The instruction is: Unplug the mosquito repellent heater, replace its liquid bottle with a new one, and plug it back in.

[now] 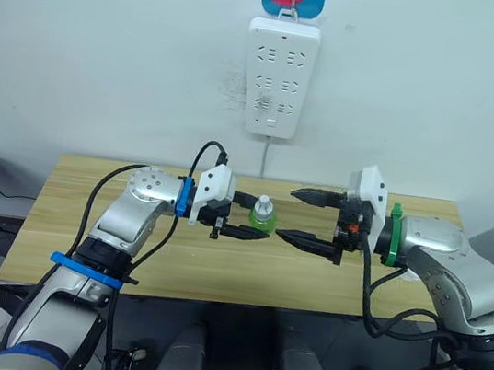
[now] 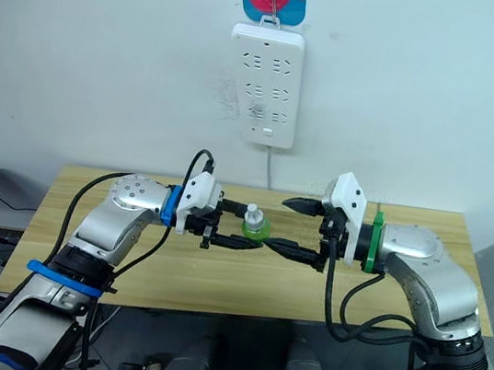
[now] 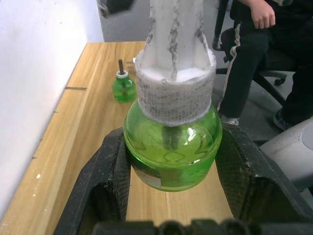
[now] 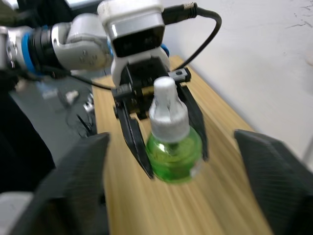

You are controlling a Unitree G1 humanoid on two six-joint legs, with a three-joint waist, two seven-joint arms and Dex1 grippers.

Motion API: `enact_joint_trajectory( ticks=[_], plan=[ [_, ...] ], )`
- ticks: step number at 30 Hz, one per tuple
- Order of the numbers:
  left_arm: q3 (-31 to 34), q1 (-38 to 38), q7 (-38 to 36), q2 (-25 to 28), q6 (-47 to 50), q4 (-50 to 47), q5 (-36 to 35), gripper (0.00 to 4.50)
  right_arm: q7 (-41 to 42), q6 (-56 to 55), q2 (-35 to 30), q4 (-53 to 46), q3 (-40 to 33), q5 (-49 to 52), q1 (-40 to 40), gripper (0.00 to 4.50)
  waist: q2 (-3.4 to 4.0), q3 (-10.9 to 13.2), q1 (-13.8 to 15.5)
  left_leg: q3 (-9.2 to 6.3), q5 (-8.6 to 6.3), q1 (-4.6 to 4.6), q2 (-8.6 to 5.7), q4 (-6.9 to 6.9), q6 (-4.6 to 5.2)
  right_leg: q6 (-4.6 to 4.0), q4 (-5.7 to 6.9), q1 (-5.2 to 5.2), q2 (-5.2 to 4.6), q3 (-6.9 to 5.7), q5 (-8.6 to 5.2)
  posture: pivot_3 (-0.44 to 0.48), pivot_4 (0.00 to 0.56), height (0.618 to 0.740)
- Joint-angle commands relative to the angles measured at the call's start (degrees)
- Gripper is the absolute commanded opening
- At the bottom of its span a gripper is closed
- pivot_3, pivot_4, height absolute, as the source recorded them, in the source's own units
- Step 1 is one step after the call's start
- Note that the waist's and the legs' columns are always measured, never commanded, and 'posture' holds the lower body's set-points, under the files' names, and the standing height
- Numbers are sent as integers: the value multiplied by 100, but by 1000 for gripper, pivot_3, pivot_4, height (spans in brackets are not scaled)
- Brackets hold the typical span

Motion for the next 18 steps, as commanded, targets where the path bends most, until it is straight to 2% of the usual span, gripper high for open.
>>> enact_joint_trajectory(
  ticks=[1,13,18],
  plan=[
    [45,-62,-47,-13,-68,-102,-54,2199,-315,321,150,-332,-175,334,-304,3245,0,0,4,0,0,0,-1,0,0,0,-1,0,-2,0,0,-87,234,740],
    [46,22,-34,14,-10,-245,-77,2199,-589,344,587,-93,374,119,-736,3245,0,-1,23,0,0,-1,-4,0,0,0,-2,0,-4,0,0,-70,232,740],
    [69,84,-19,57,57,-369,-106,2199,-510,154,535,22,573,-126,-705,1557,0,-2,27,0,0,-1,-4,0,0,0,-3,0,-5,-1,0,-65,232,740]
  ],
)
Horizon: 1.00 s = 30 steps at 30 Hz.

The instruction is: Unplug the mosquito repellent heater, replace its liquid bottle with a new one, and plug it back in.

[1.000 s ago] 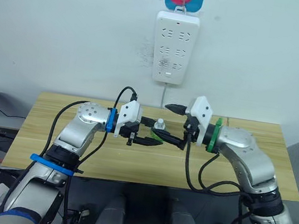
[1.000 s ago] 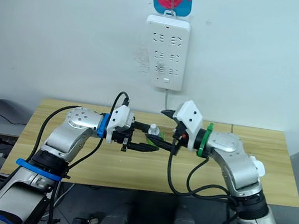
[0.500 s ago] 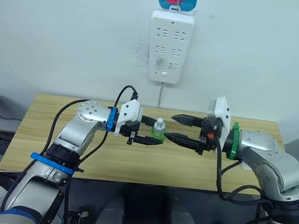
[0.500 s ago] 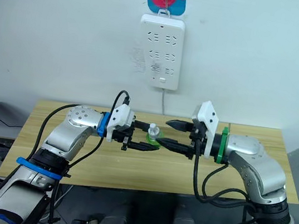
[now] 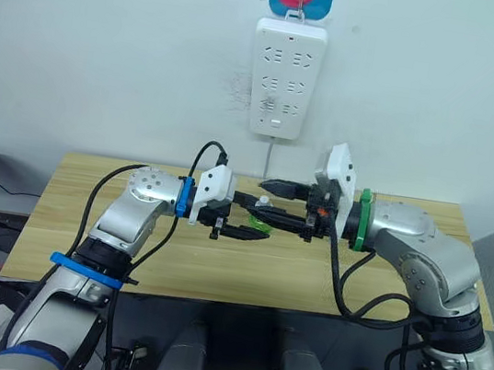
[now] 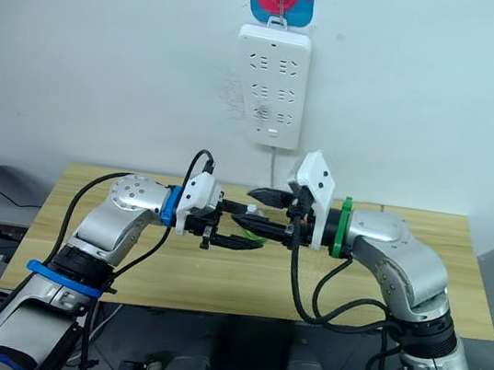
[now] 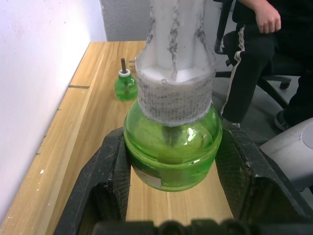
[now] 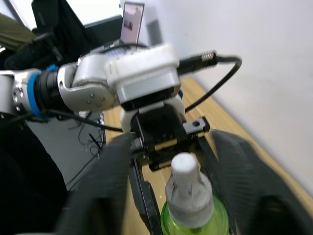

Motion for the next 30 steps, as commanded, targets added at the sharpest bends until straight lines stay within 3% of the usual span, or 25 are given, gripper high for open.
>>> enact_joint_trajectory(
  ticks=[1,4,11,15,18,21,25,30],
  plan=[
    [74,74,-22,59,26,-330,-107,2199,133,-245,-81,-92,89,-142,-12,1152,0,0,-1,0,0,0,0,0,0,0,0,0,0,0,0,-65,232,740],
    [77,104,-10,67,48,-369,-103,2199,210,-329,-113,-105,139,-207,5,227,1,-1,-1,0,0,0,1,0,0,0,1,0,0,-1,0,-55,230,740],
    [129,187,101,46,121,-343,-102,2199,144,-412,-16,-464,-162,22,-160,250,1,-2,-1,-1,0,0,1,0,0,0,1,-1,0,-1,0,-56,226,740],
    [179,392,122,146,20,-281,-49,2199,-685,210,363,-689,-1069,869,-536,250,2,-2,-1,-3,0,0,3,0,0,-1,3,-3,0,1,0,-57,234,740],
    [295,644,315,240,-35,-301,-7,2199,-1634,469,472,-581,-1869,950,-335,250,-7,-14,12,-13,0,0,4,-5,0,-1,1,-2,0,-2,0,-55,246,740],
    [341,887,421,325,-57,-535,-17,2199,-1937,-418,255,-436,-1613,-211,583,250,-9,-15,75,-11,0,0,-1,-8,0,-1,-2,0,-5,-5,0,-63,273,740],
    [409,1251,599,393,230,-1143,-175,2199,-2362,-2460,314,480,-1047,-1845,1859,250,-8,-13,79,7,-1,-1,-7,-10,2,0,-5,-3,-12,4,-1,-59,303,740],
    [443,1589,527,677,426,-1769,-247,2199,-3103,-4191,1136,2163,-965,-2606,1981,250,0,1,-68,19,-1,13,12,-8,3,-8,6,-5,6,27,4,-33,339,740]
  ],
)
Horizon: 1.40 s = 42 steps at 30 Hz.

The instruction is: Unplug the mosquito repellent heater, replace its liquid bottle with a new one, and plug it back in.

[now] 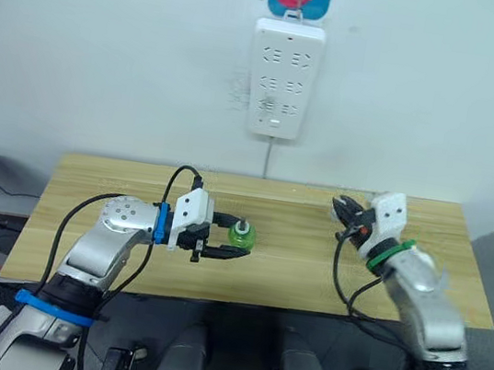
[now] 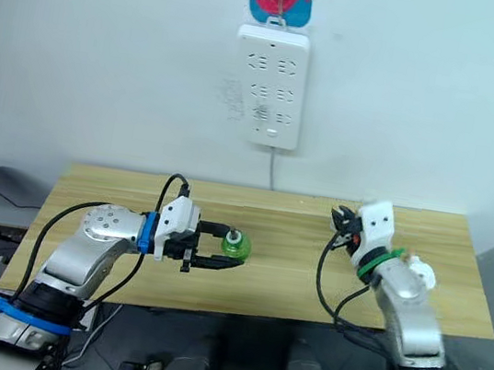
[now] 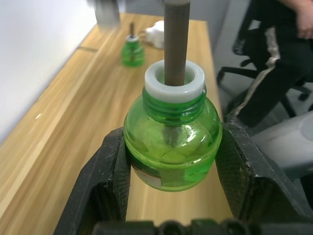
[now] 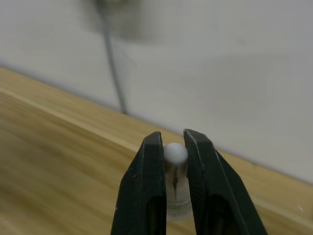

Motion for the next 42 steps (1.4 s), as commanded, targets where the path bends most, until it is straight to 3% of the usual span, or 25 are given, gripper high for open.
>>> enact_joint_trajectory(
  ticks=[1,10,27,34,39,42],
  plan=[
    [144,197,-8,204,169,-596,-217,2199,-463,-1202,331,843,-1,-475,-152,250,2,3,-30,0,0,6,4,-3,0,-1,1,2,6,0,0,-26,346,740],
    [554,406,55,854,1065,-1465,-723,2199,-1140,-2335,713,2662,-307,-788,-383,250,37,122,64,0,-1,8,7,-14,1,-12,-5,4,13,-1,-7,14,393,740],
    [648,492,292,1114,1652,-2044,-1153,2199,-1471,-2757,963,3760,-396,-874,-784,250,57,242,86,-3,-1,8,8,-19,1,-12,-7,4,15,-2,-8,35,398,740],
    [620,561,376,1111,1660,-2101,-1191,2199,-1377,-2937,916,3801,-355,-953,-782,2711,58,242,85,-2,-1,8,8,-20,1,-11,-9,4,15,-1,-8,30,388,740],
    [543,603,446,989,1530,-2019,-1142,2199,-1049,-2880,827,3235,-319,-827,-695,2711,58,242,80,-2,-1,8,8,-21,1,-11,-10,3,15,0,-8,2,366,740],
    [427,547,522,771,1295,-1831,-1016,2199,-471,-2479,622,2264,-152,-642,-551,2711,58,242,75,-2,-1,7,9,-21,0,-11,-11,3,14,-1,-8,-20,339,740]
  ],
)
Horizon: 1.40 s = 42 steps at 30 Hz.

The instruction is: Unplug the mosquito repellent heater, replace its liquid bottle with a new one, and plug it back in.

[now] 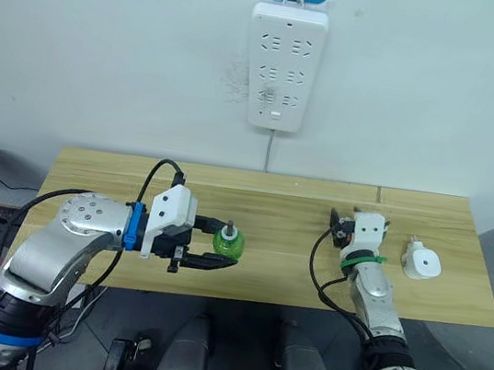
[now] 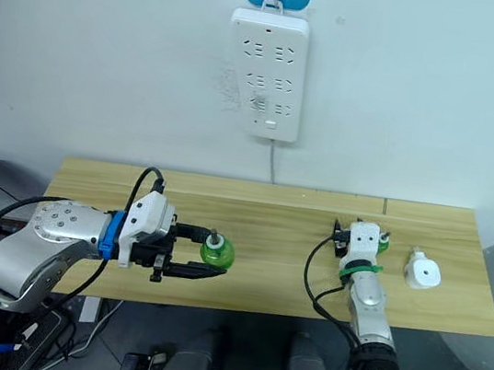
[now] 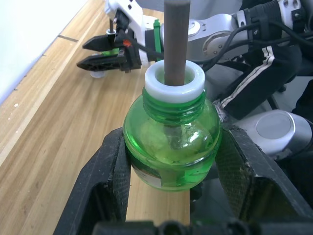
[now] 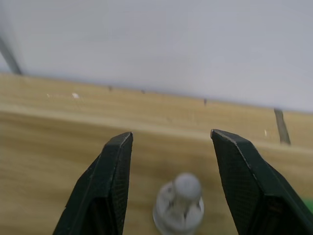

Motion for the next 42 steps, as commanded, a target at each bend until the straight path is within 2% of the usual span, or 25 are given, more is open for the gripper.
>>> enact_joint_trajectory(
  ticks=[1,3,7,11,14,22,38,42],
  plan=[
    [-53,-52,80,-227,-360,68,82,2199,727,464,-242,-1321,171,339,182,2711,4,-2,4,-1,0,-2,-1,0,0,0,0,-1,0,-1,0,-27,329,740],
    [-102,-139,97,-361,-514,231,172,2199,1272,1103,-460,-2186,311,717,255,2711,4,-3,6,-4,0,-4,-2,2,-1,0,-1,0,-2,-4,0,-33,319,740],
    [-211,-450,11,-608,-922,752,353,2199,2895,3540,-1635,-4390,535,2564,201,2711,0,-14,4,-14,1,-10,-4,7,-1,0,0,-1,-4,-8,1,-63,281,740],
    [-342,-733,-125,-799,-1249,1191,474,2199,3748,5103,-2669,-5309,449,3848,-58,2711,-8,-34,4,-19,1,-15,-6,9,-1,0,-7,2,-7,-22,1,-83,251,740],
    [-419,-931,-224,-924,-1417,1452,551,2199,3986,5648,-2981,-5592,513,4276,-244,2711,-27,-54,-9,-18,1,-18,-7,12,-1,0,-6,2,-9,-24,1,-89,235,740],
    [-535,-1343,-418,-1151,-1527,1794,622,2199,3514,5719,-2455,-5410,1011,3640,-721,2711,-45,-105,-29,-16,1,-23,-11,12,-2,1,-7,-4,-11,-25,1,-90,220,740],
    [-541,-1466,-453,-1321,-1413,1878,636,2199,3478,5375,-1816,-5050,1502,2771,-950,2711,-49,-118,-30,-16,2,-24,-13,17,-3,0,-4,-6,-15,-25,2,-88,235,740],
    [-530,-1451,-462,-1329,-1390,1859,643,2199,3542,5345,-1778,-5044,1489,2732,-935,1869,-49,-118,-31,-16,2,-23,-12,17,-3,0,-1,-6,-14,-25,2,-88,236,740]
  ],
)
